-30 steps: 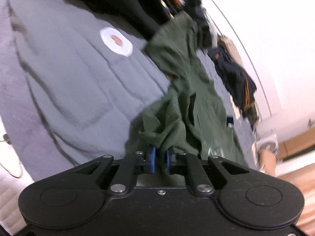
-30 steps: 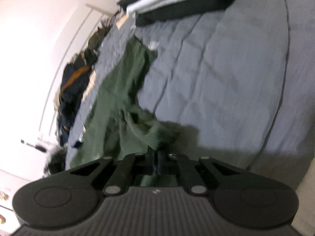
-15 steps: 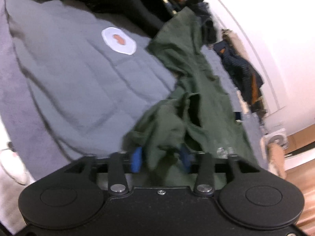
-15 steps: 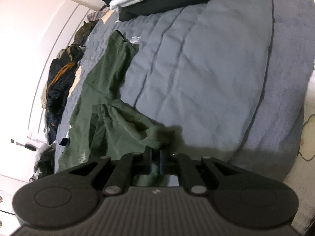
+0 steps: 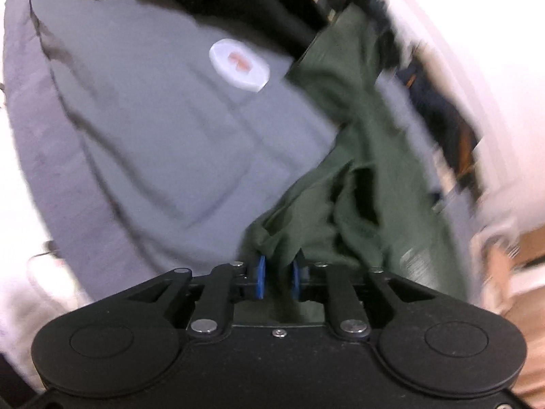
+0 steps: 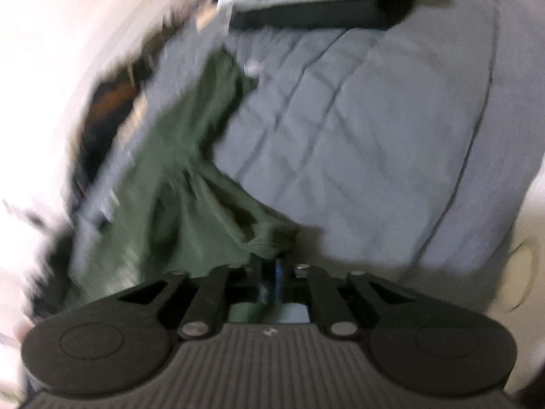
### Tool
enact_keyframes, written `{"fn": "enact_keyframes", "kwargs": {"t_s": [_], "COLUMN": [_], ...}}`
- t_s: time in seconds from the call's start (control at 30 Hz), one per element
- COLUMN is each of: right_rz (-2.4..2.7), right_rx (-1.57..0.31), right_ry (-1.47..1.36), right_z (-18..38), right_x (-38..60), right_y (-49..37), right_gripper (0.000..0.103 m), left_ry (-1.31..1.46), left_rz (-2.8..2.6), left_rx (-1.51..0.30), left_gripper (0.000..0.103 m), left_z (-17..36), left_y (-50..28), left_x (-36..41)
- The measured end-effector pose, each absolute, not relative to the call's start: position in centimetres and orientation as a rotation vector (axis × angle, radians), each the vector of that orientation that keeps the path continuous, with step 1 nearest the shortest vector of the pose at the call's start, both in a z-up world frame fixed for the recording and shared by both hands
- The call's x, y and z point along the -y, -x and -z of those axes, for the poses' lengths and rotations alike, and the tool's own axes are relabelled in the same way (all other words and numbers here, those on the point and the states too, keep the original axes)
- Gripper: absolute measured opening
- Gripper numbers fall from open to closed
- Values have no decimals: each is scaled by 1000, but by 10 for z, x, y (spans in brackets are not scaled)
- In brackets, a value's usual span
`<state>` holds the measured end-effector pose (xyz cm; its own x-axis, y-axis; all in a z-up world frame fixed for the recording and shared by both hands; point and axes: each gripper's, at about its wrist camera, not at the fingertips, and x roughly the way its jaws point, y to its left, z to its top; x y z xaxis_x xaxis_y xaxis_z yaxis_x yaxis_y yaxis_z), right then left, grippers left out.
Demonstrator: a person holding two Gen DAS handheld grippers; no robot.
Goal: Fold clothes
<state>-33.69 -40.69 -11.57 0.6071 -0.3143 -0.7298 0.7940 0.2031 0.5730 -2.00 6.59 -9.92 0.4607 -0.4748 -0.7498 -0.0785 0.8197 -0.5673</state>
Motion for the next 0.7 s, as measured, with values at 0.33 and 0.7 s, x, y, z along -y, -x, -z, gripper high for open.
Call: {"fn": "enact_keyframes", "kwargs": {"t_s": [0.33, 0.7], "right_rz": [763, 589], "right_rx": [-481, -544], "right_ry": [-869, -830], "right_z": [54, 54], "right_x": [402, 411], "right_y": [350, 282], "right_gripper": [16, 32], "left_ry": [561, 537], "left_rz": [387, 461], "left_rx": [-893, -1017], "left_gripper": [43, 49], "left_z": [45, 70], "left_y": [31, 2], "left_x": [-80, -26]}}
